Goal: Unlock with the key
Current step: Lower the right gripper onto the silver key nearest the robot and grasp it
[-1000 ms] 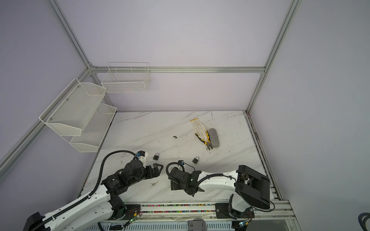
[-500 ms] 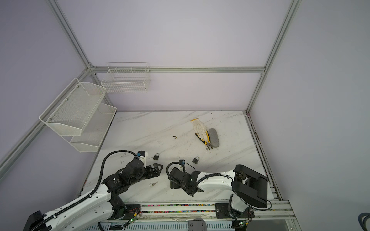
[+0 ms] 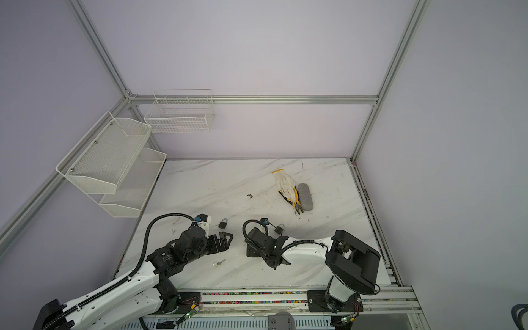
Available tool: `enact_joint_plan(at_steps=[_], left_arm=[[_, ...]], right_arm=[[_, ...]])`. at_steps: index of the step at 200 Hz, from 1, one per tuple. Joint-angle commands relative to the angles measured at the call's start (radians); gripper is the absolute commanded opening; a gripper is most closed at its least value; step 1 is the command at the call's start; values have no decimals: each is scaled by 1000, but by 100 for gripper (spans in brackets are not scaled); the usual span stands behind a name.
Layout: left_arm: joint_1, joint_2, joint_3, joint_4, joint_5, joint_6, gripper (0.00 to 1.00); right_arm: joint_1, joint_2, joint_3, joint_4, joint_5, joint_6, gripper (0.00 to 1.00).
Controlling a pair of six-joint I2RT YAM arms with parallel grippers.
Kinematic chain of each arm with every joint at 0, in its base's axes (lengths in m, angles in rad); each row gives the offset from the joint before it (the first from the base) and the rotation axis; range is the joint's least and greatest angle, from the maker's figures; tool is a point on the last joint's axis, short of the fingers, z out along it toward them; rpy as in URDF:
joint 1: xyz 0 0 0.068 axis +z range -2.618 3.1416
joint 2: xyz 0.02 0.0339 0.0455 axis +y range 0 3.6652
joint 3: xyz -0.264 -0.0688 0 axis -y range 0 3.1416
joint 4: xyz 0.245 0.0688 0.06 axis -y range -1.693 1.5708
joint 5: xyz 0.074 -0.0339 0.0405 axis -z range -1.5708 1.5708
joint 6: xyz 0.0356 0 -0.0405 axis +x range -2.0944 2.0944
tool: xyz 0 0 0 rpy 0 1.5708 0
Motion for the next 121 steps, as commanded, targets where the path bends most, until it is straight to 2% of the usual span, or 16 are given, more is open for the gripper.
enact_joint_plan(at_steps=[1, 51, 121], left_arm=[[-5, -8, 99, 20, -19, 17, 100], [-4, -6, 109, 21, -7, 24, 100], [-6, 33, 128, 43, 19, 29, 100]], right_arm=[[-26, 45, 8, -45, -7, -57, 83], [-30, -2, 26, -141, 26, -10, 76], [-30, 18, 59, -141, 65, 1, 59]])
